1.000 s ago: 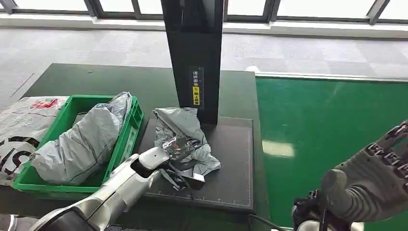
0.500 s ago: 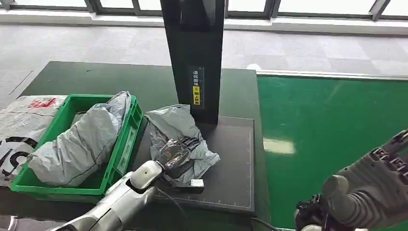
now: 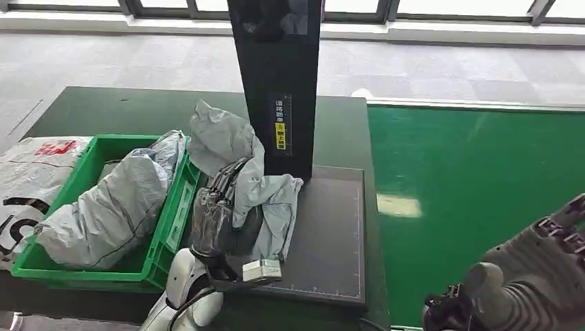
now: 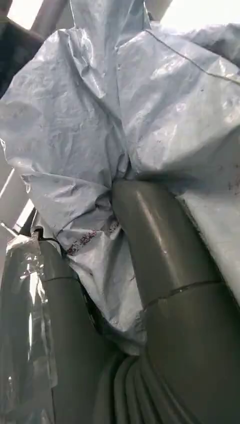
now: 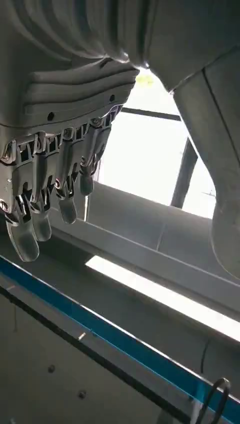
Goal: Moved the parcel from conveyor to table for the left to box.
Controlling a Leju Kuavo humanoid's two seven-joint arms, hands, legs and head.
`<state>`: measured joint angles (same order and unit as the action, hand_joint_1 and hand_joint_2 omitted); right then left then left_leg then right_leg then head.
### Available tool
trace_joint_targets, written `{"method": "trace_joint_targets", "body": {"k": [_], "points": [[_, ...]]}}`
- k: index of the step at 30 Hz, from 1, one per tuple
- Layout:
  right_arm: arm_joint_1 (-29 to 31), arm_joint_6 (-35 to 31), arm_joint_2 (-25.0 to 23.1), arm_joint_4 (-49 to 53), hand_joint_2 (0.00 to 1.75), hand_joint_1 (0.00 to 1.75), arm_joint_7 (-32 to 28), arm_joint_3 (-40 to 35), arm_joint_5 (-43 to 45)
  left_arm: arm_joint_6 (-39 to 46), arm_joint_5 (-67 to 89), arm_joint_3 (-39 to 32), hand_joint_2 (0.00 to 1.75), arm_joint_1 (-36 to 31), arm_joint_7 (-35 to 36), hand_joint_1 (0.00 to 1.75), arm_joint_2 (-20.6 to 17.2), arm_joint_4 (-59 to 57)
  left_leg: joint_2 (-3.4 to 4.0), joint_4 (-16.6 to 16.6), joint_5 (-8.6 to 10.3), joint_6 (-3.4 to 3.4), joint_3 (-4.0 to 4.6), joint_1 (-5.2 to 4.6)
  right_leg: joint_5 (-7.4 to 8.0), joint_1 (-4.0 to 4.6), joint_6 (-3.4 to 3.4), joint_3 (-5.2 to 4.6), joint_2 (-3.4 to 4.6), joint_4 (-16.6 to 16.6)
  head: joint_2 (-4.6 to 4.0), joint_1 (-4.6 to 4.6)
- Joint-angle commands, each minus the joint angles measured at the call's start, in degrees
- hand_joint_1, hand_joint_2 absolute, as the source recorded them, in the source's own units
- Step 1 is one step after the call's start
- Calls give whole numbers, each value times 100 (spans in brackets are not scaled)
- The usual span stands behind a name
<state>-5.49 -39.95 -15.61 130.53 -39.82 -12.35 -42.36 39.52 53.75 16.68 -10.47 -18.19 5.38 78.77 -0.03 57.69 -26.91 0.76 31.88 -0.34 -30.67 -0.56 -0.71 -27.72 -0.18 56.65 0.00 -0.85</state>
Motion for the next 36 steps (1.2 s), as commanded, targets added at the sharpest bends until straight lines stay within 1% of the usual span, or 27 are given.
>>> {"method": "trace_joint_targets", "body": {"k": [1, 5, 7, 8, 9, 10, 11, 12, 13, 14, 15, 16, 17, 18, 20, 22, 25, 29, 30, 33, 35, 36], "points": [[0, -5, 5, -25, 175, 0, -18, -265, 32, 4, -24, -332, 175, 200, 11, 175, 89, 442, 2, -2, 6, 5, 13, 6, 9, 6, 0, -13, 2, -5, 0, 2], [0, -5, 5, -25, 175, 0, -18, -265, 32, 4, -24, -332, 175, 200, 11, 175, 89, 442, 7, -6, 7, 5, 12, 6, 11, 6, 1, -14, 7, -9, 0, 2], [46, -5, 22, -87, 175, 0, -18, -260, 68, 48, -92, -511, 175, 262, -35, 175, 77, 644, 8, -4, 4, 3, 5, 2, 6, 2, 1, -6, 7, -4, 0, 2], [57, -5, 25, -117, 175, 0, -18, -252, 88, 48, -67, -818, 175, 428, -206, 175, 197, 992, 12, -7, 7, 5, 10, 7, 12, 7, 1, -11, 12, -11, 0, 0], [46, -5, 31, -140, 175, 0, -18, -258, 107, 48, 73, -1416, 175, 512, -443, 175, 440, 1389, 17, -2, 2, 4, 9, 5, 9, 5, 0, -10, 16, -4, 0, 2], [33, -5, 31, -147, 175, 0, -18, -255, 114, 48, -67, -1703, 175, 489, -581, 175, 523, 1571, 25, -4, 2, 5, 10, 8, 12, 8, 0, -12, 25, -8, 0, 2], [-1, -5, 31, -145, 175, 0, -18, -273, 117, 48, -570, -2273, 175, 516, -1006, 175, 613, 1798, 27, 7, -2, 4, 16, 8, 8, 8, 0, -18, 27, 3, 0, 2], [-42, -5, 22, -146, 175, 0, -18, -296, 130, 48, -711, -2964, 175, 413, -1373, 175, 697, 2065, 28, 5, 0, 6, 20, 10, 11, 10, 0, -22, 29, 1, 0, 0], [-58, -5, 21, -154, 175, 0, -18, -332, 121, 48, -576, -3532, 175, 361, -1856, 175, 998, 2137, 29, 8, -1, 6, 21, 11, 9, 12, -2, -24, 30, 5, 0, 0], [-53, -5, 24, -198, 175, 0, -18, -354, 147, 48, -509, -4328, 175, 89, -2181, 175, 1019, 2260, 32, 4, 0, 8, 21, 9, 11, 10, -2, -25, 33, 4, 0, 2], [-48, -5, 8, -227, 175, 0, -18, -344, 125, 48, -499, -4713, 175, -91, -2181, 175, 864, 1953, 24, 7, 0, 5, 20, 9, 8, 10, -2, -21, 24, 6, 0, 0], [-51, -5, 9, -237, 175, 0, -18, -337, 130, 48, -596, -4830, 175, -212, -2181, 175, 768, 1746, 42, 2, 2, 10, 19, 11, 13, 13, -5, -27, 42, 4, 0, 0], [-59, -5, 20, -236, 175, 0, -18, -335, 147, 48, -429, -5125, 175, -543, -2094, 175, 504, 1215, 47, -5, 5, 12, 14, 14, 18, 15, -6, -25, 46, -2, 0, 2], [-58, -5, 22, -237, 175, 0, -18, -327, 152, 48, -405, -5174, 175, -622, -2081, 175, 430, 1105, 22, -5, 6, 9, 9, 8, 10, 12, -5, -12, 21, 0, 0, 0], [-58, -5, 22, -237, 175, 0, -18, -327, 152, 48, -405, -5174, 175, -622, -2081, 175, 430, 1105, 9, -9, 11, 10, 5, 7, 9, 12, -5, -13, 8, -4, 0, 0], [-58, -5, 22, -237, 175, 0, -18, -327, 152, 48, -405, -5174, 175, -622, -2081, 175, 430, 1105, 19, -10, 15, 16, 11, 13, 14, 15, -4, -20, 18, -7, 0, 2], [-58, -5, 22, -237, 175, 0, -18, -327, 152, 48, -405, -5174, 175, -622, -2081, 175, 430, 1105, 2, -10, 19, 17, 12, 21, 9, 10, -5, -18, 1, -2, 0, 2], [-58, -5, 22, -237, 175, 0, -18, -327, 152, 48, -405, -5174, 175, -622, -2081, 175, 430, 1105, 5, -4, 13, 18, 12, 17, 6, 14, -4, -11, 6, 0, 0, 0], [-49, -5, 43, -243, 175, 0, -18, -327, 183, 48, -180, -5329, 175, -891, -2108, 175, 454, 935, 5, -10, 18, 19, 17, 19, 12, 16, -4, -14, 7, -8, 0, 2], [53, -5, 83, -311, 175, 0, -18, -316, 238, 48, 818, -5851, 175, -1313, -1885, 175, 165, 304, -1, -4, 17, 19, 19, 17, 10, 14, -6, -17, 0, -2, 0, 0], [142, -5, 99, -373, 175, 0, -18, -299, 279, 48, 1121, -6094, 175, -1509, -1744, 175, -2, -29, 2, -6, 17, 19, 15, 15, 11, 13, -7, -16, 3, -2, 0, 0], [160, -5, 100, -387, 175, 0, -18, -286, 288, 48, 1120, -6085, 175, -1568, -1722, 175, -29, -136, 7, -11, 24, 22, 21, 17, 19, 15, -8, -24, 8, -4, 0, 0]]}}
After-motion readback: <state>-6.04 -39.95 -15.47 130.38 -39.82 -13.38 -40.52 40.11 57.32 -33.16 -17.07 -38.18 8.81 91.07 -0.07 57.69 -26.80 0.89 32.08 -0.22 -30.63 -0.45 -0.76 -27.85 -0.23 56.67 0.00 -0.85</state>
